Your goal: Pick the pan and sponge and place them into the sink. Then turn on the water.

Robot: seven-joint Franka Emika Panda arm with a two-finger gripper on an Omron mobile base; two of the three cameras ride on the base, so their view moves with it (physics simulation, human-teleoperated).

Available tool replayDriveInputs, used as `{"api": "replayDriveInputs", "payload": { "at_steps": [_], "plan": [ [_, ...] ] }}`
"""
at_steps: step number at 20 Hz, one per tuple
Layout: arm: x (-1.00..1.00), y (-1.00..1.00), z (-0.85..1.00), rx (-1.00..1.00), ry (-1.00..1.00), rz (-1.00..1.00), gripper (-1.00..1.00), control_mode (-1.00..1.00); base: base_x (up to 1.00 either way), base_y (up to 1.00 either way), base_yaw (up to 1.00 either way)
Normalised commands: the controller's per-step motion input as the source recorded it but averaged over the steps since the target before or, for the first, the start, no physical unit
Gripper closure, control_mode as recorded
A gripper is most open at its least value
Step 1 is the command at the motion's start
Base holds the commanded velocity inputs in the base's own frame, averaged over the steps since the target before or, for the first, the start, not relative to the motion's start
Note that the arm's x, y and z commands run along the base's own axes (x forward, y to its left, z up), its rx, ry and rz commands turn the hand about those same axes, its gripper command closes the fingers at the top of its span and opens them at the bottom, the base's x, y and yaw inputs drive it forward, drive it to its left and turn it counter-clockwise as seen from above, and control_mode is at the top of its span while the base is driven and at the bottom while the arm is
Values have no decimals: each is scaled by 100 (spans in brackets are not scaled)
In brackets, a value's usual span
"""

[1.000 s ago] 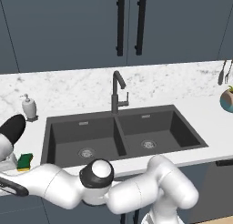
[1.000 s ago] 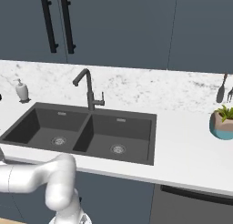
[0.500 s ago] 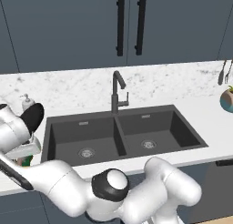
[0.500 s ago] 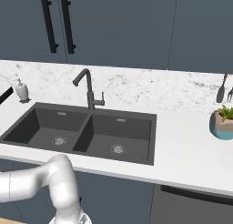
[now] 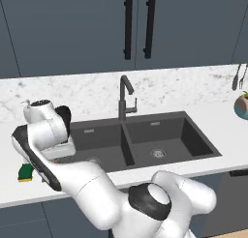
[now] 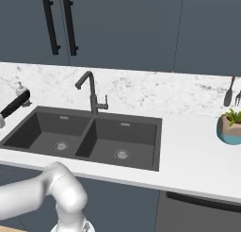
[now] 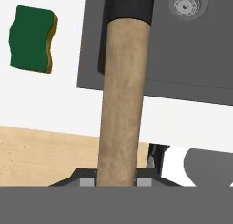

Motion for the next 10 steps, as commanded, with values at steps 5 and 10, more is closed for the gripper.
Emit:
{"api": "replayDriveInputs", "payload": {
  "at_steps": [5, 10],
  "plan": [
    [0, -65, 17, 2, 13, 6, 100, -100, 0, 0, 0],
    [10, -72, 0, 0, 34, 11, 100, -100, 0, 0, 0]
  ]
}}
